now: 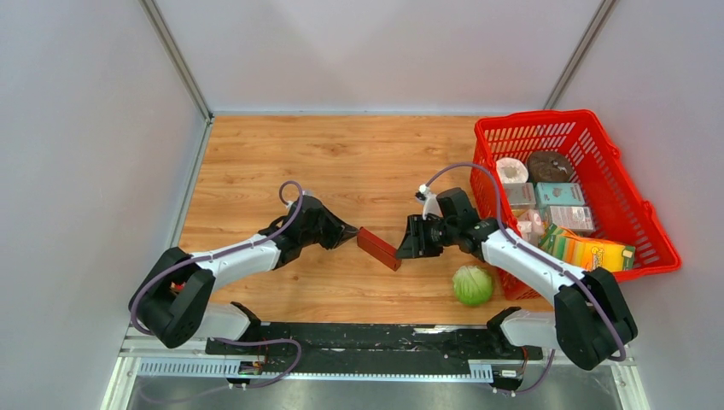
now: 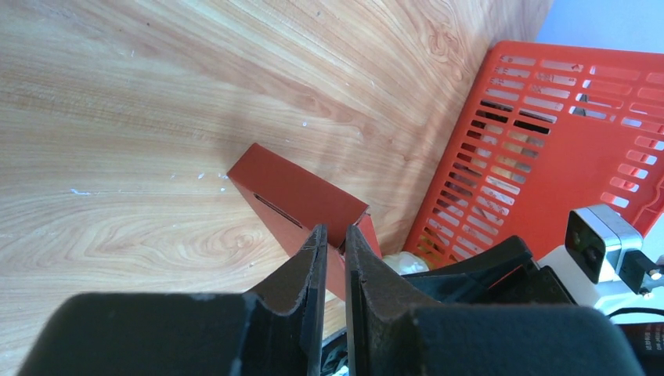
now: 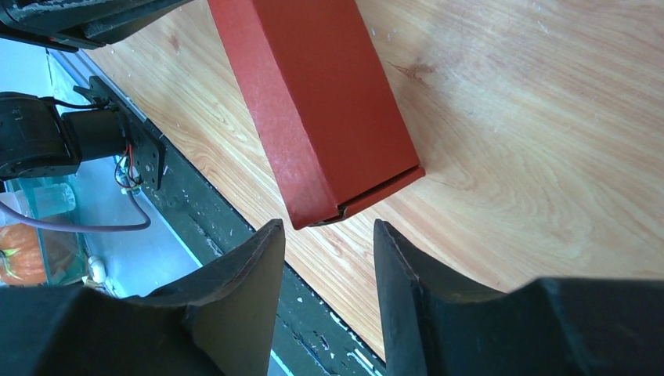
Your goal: Fold the paper box
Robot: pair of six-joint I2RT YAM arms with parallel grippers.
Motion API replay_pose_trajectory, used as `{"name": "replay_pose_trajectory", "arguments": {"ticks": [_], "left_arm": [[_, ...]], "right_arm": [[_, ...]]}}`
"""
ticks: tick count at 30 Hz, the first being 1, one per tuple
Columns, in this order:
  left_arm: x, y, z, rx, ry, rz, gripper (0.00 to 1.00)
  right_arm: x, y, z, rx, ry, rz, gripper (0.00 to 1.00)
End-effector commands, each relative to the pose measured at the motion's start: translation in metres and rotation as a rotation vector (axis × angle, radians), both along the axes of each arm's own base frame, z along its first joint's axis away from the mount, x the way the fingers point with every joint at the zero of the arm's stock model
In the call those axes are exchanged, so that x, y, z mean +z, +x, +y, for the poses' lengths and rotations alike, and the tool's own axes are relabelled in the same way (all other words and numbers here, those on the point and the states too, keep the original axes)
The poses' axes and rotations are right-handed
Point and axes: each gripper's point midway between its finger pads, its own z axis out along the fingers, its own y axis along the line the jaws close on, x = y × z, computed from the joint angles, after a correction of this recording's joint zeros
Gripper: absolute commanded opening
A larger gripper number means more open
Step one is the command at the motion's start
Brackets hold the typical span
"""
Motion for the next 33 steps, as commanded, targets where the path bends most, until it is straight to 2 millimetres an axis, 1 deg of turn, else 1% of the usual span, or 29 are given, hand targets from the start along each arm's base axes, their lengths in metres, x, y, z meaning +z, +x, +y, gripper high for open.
{"name": "replay_pose_trajectory", "arguments": {"ticks": [1,7,9,13,14,17,18,20,21,24,25,27,30,31,33], "left_arm": [[-0.032,-0.011,0.015,-0.003,0.121,0.064,0.19],[-0.034,-0.011,0.014,-0.005,0.119,0.068,0.19],[-0.034,-0.011,0.014,-0.005,0.120,0.069,0.19],[-0.037,-0.012,0.014,-0.006,0.119,0.073,0.19],[-0.037,-0.012,0.013,-0.008,0.119,0.075,0.19],[-0.039,-0.012,0.014,-0.005,0.118,0.076,0.19],[-0.039,-0.012,0.014,-0.004,0.117,0.077,0.19],[-0.041,-0.013,0.015,-0.003,0.120,0.077,0.19],[-0.042,-0.014,0.015,-0.005,0.118,0.080,0.18],[-0.048,-0.017,0.017,-0.013,0.129,0.083,0.18],[-0.053,-0.021,0.019,-0.020,0.138,0.091,0.17],[-0.054,-0.023,0.020,-0.031,0.139,0.082,0.16],[-0.060,-0.031,0.028,-0.044,0.154,0.059,0.16],[-0.060,-0.036,0.035,-0.049,0.170,0.033,0.16],[-0.060,-0.041,0.043,-0.058,0.191,0.006,0.18]], "right_arm": [[0.004,0.007,0.004,0.008,0.033,-0.038,0.50],[0.010,0.018,0.005,-0.010,0.053,-0.045,0.51],[0.010,0.021,0.004,-0.017,0.050,-0.041,0.52],[0.004,0.024,0.003,-0.016,0.033,-0.027,0.49],[0.000,0.023,0.002,-0.016,0.027,-0.019,0.47],[-0.011,0.021,-0.003,-0.030,-0.006,-0.016,0.46],[-0.020,0.018,-0.008,-0.033,-0.029,-0.006,0.45],[-0.031,0.017,-0.015,-0.051,-0.070,-0.002,0.44],[-0.042,0.013,-0.019,-0.054,-0.097,0.021,0.44],[-0.055,0.005,-0.021,-0.052,-0.119,0.055,0.41],[-0.057,0.001,-0.019,-0.046,-0.115,0.063,0.40],[-0.058,-0.007,-0.012,-0.022,-0.120,0.060,0.39],[-0.058,-0.015,-0.009,-0.019,-0.127,0.061,0.39],[-0.059,-0.018,-0.009,-0.018,-0.125,0.061,0.39],[-0.061,-0.024,-0.008,-0.019,-0.122,0.068,0.40]]}}
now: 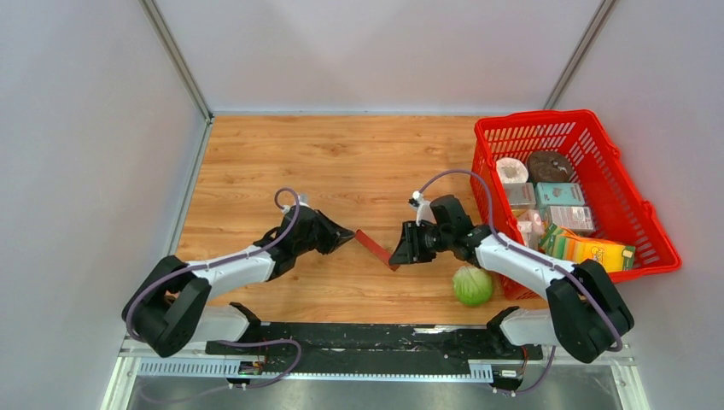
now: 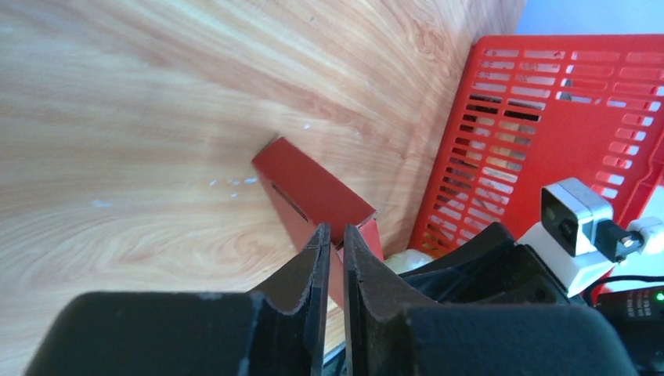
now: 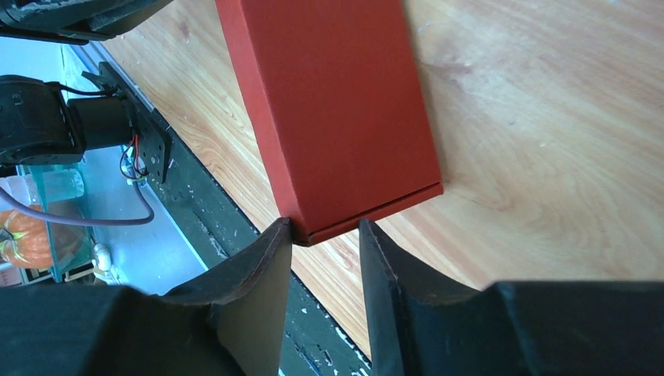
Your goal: Fold the paper box
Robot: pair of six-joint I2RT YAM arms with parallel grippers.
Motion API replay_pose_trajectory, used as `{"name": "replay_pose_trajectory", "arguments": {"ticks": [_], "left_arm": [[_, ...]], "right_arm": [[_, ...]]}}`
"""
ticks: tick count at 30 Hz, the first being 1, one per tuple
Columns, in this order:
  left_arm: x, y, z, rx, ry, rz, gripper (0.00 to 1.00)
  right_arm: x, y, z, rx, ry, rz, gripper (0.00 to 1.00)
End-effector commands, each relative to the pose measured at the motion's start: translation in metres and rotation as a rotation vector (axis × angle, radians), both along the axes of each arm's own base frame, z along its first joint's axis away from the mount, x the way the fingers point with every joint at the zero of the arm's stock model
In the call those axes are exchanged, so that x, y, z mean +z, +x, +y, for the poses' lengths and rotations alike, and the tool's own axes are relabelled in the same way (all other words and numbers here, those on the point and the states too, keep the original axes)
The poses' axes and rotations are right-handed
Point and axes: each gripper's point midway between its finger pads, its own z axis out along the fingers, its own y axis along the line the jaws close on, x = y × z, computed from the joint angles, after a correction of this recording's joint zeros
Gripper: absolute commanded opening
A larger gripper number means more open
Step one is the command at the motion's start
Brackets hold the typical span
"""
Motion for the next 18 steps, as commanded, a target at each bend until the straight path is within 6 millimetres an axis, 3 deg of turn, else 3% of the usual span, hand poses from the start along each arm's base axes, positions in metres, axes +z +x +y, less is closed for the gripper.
{"name": "replay_pose_trajectory", "arguments": {"ticks": [1,3,4,6,7,9,10,12,13,17,18], "left_arm": [[-0.051,-0.041,0.044,-0.058,0.229,0.036,0.22],[-0.046,-0.047,0.051,-0.088,0.263,0.000,0.28],[-0.030,-0.046,0.052,-0.120,0.277,-0.074,0.35],[-0.025,-0.056,0.061,-0.161,0.329,-0.085,0.43],[-0.005,-0.054,0.060,-0.193,0.329,-0.159,0.49],[0.003,-0.063,0.068,-0.226,0.363,-0.167,0.54],[0.022,-0.063,0.069,-0.243,0.360,-0.233,0.56],[0.029,-0.071,0.079,-0.271,0.403,-0.252,0.56],[0.048,-0.070,0.081,-0.260,0.394,-0.304,0.57],[0.068,-0.082,0.098,-0.259,0.440,-0.339,0.57],[0.080,-0.084,0.102,-0.244,0.433,-0.375,0.57]], "right_arm": [[-0.043,-0.019,-0.020,-0.047,-0.149,0.049,0.41],[-0.042,-0.021,-0.020,-0.044,-0.160,0.037,0.52],[-0.040,-0.022,-0.022,-0.044,-0.173,0.040,0.56],[-0.026,-0.014,-0.025,-0.051,-0.193,-0.008,0.63],[-0.020,-0.011,-0.025,-0.048,-0.196,-0.030,0.68],[-0.004,-0.002,-0.023,-0.022,-0.208,-0.106,0.69],[-0.001,0.000,-0.023,-0.009,-0.225,-0.130,0.70],[0.004,0.007,-0.025,0.007,-0.305,-0.181,0.70],[0.006,0.010,-0.025,0.011,-0.333,-0.202,0.71],[0.013,0.013,-0.013,0.078,-0.489,-0.357,0.71],[0.013,0.011,-0.010,0.105,-0.520,-0.383,0.71]]}}
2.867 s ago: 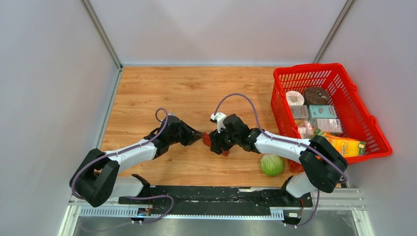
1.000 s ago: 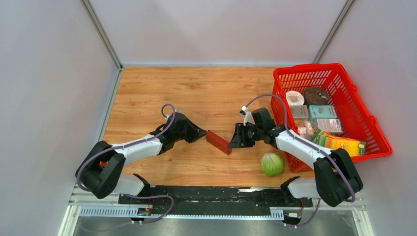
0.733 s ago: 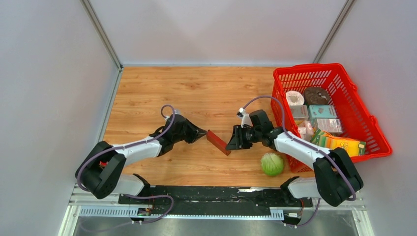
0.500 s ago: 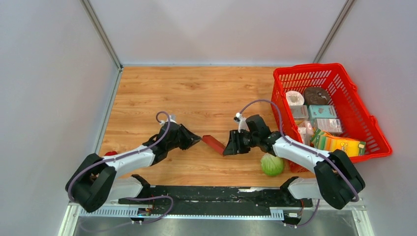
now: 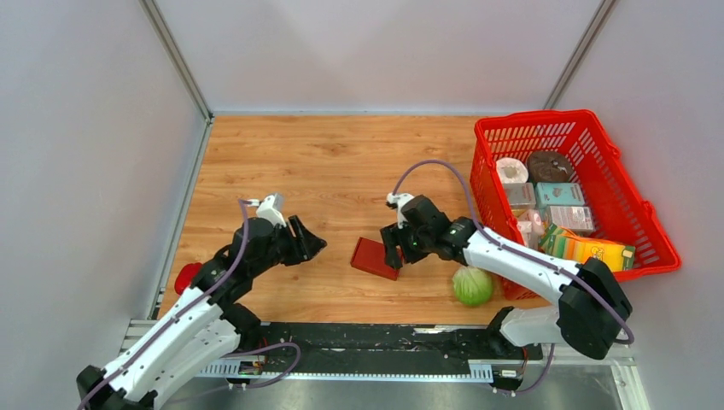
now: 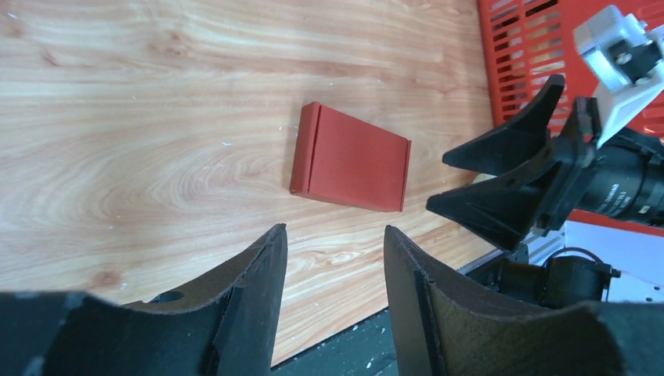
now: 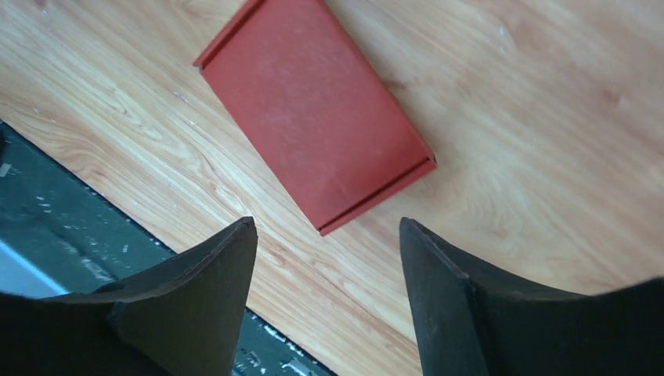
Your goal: Fold the paper box
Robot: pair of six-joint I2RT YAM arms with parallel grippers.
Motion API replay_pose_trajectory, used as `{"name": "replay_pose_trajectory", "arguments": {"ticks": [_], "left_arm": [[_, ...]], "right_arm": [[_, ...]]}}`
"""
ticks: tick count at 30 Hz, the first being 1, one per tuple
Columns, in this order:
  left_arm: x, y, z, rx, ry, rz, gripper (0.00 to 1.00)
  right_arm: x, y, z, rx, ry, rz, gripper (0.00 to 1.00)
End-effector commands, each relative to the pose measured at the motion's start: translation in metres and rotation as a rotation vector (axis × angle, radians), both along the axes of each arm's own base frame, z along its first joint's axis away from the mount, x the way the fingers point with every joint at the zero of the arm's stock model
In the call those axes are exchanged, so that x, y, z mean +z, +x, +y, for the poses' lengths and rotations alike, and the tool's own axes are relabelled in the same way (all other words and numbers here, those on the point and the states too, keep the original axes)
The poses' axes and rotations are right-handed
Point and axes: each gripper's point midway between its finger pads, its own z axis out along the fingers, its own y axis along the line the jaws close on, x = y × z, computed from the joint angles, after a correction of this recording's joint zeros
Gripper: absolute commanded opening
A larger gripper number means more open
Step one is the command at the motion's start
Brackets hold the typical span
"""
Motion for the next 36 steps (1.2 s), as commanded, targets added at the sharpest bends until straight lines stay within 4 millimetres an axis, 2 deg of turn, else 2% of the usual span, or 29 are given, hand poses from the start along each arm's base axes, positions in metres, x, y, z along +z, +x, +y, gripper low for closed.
{"name": "replay_pose_trajectory", "arguments": {"ticks": [1,5,6,8,12,20,27,30,36], "left_arm": [[0.014,-0.019,0.027,-0.018,0.106,-0.047,0.57],[0.027,-0.028,0.043,0.026,0.098,-0.098,0.57],[0.035,-0.030,0.047,0.033,0.082,-0.130,0.57],[0.038,-0.034,0.052,0.046,0.083,-0.144,0.57],[0.042,-0.044,0.060,0.045,0.079,-0.164,0.57],[0.043,-0.060,0.066,0.026,0.050,-0.189,0.57],[0.046,-0.067,0.068,-0.004,0.054,-0.202,0.57],[0.047,-0.070,0.069,-0.010,0.057,-0.207,0.57],[0.045,-0.074,0.073,-0.008,0.068,-0.206,0.57]], "right_arm": [[0.009,0.012,0.005,0.111,-0.219,-0.200,0.71],[0.009,0.009,0.030,0.253,-0.360,-0.325,0.67],[0.008,0.008,0.035,0.278,-0.376,-0.333,0.66],[0.000,0.006,0.045,0.330,-0.420,-0.352,0.59],[-0.014,0.007,0.053,0.357,-0.443,-0.355,0.56],[-0.033,0.008,0.048,0.303,-0.538,-0.350,0.54],[-0.050,0.008,0.058,0.237,-0.539,-0.292,0.51],[-0.058,0.014,0.058,0.194,-0.554,-0.274,0.47],[-0.061,0.042,0.047,0.006,-0.605,-0.243,0.47]]}}
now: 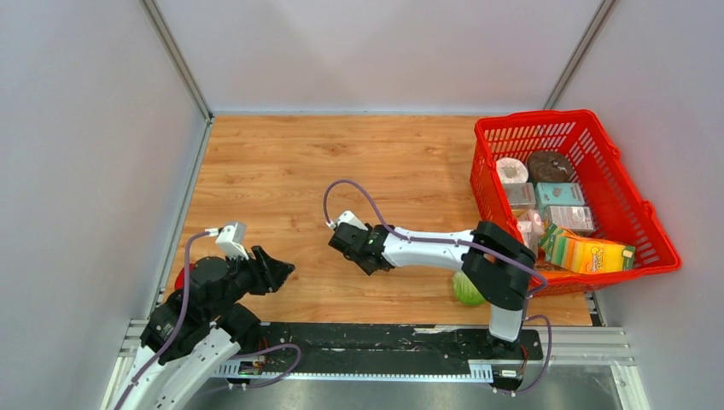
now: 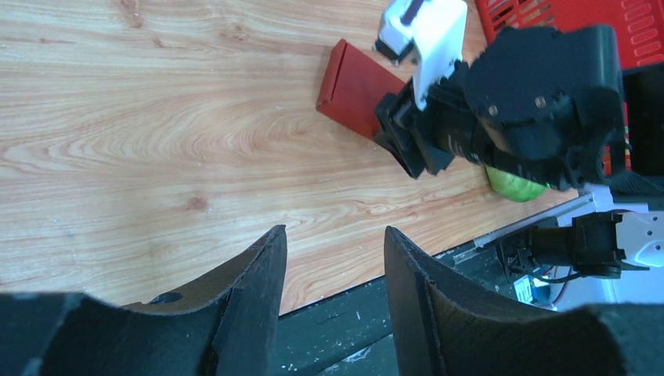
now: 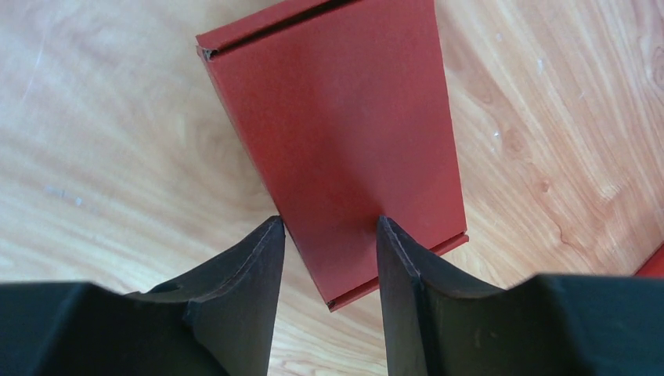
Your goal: Fold the paper box
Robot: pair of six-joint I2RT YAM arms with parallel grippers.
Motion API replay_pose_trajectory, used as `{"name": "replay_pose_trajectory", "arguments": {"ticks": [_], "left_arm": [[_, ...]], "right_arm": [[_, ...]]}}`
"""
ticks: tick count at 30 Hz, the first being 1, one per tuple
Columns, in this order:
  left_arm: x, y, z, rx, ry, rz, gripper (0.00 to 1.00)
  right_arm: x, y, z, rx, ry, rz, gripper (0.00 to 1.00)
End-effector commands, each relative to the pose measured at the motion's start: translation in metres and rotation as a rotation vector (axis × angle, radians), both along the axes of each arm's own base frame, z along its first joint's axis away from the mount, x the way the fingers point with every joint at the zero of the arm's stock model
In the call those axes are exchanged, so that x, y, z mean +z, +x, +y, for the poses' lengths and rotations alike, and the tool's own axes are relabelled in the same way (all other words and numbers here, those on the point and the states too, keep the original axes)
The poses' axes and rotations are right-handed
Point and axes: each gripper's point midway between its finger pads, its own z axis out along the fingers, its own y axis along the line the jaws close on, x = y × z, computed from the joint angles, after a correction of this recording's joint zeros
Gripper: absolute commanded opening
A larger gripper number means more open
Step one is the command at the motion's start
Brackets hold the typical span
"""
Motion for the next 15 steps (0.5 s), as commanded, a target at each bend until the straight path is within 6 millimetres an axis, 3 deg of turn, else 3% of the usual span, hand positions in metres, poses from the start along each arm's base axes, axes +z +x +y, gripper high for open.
{"name": "replay_pose_trajectory", "arguments": {"ticks": [1,8,13,15], "left_arm": [[0.012,-0.004,0.004,-0.012,0.001,-0.039,0.57],[0.014,-0.005,0.001,-0.032,0.009,-0.039,0.57],[0.015,-0.004,0.003,-0.029,0.023,-0.039,0.57],[0.015,-0.004,0.003,-0.030,0.028,-0.037,0.57]], "right_arm": [[-0.009,0.029,-0.011,-0.214,0.008,-0.008,0.47],[-0.012,0.074,-0.024,-0.415,0.029,0.007,0.50],[-0.002,0.115,-0.021,-0.508,0.118,0.021,0.54],[-0.008,0.124,-0.023,-0.531,0.112,0.035,0.54]]}}
